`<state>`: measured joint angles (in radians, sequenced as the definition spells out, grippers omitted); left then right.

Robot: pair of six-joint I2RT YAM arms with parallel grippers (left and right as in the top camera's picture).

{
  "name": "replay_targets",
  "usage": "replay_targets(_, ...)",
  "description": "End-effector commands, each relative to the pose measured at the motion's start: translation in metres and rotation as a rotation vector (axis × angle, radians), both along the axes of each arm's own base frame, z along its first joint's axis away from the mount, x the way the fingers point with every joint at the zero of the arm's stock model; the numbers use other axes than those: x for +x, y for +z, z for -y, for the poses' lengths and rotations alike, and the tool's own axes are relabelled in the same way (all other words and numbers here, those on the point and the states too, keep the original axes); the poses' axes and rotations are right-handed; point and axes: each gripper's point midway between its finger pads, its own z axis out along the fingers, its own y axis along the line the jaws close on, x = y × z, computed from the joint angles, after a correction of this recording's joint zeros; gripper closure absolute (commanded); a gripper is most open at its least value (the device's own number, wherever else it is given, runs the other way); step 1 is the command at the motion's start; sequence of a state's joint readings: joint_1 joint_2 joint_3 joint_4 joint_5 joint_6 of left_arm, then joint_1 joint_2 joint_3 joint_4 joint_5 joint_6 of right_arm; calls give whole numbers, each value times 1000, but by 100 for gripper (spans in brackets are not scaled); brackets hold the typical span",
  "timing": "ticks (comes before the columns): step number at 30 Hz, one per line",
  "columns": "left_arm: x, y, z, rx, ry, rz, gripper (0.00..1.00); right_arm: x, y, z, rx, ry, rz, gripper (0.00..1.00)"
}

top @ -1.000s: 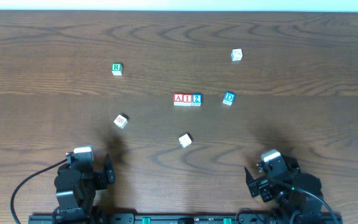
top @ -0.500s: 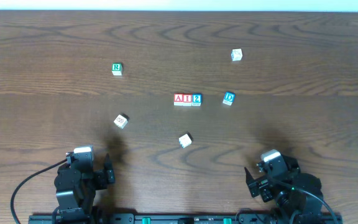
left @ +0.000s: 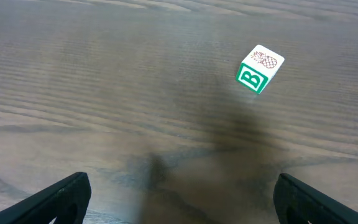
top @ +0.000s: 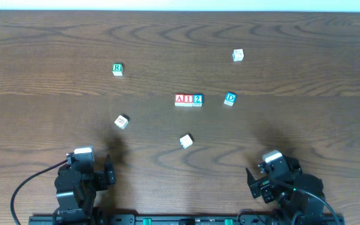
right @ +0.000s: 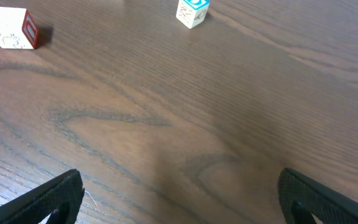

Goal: Spell out Ai2

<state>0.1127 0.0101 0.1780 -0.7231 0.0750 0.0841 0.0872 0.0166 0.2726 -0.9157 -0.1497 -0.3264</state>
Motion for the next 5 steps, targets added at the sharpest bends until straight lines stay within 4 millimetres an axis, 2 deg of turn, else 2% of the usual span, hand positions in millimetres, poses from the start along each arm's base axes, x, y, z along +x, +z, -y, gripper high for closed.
replay_targets(1, -2, -8, -1, 11, -1, -22, 5, -1, -6, -1, 0, 12, -9, 1)
replay_targets(5, -2, -8, -1, 11, -1, -22, 5, -1, -6, -1, 0, 12, -9, 1)
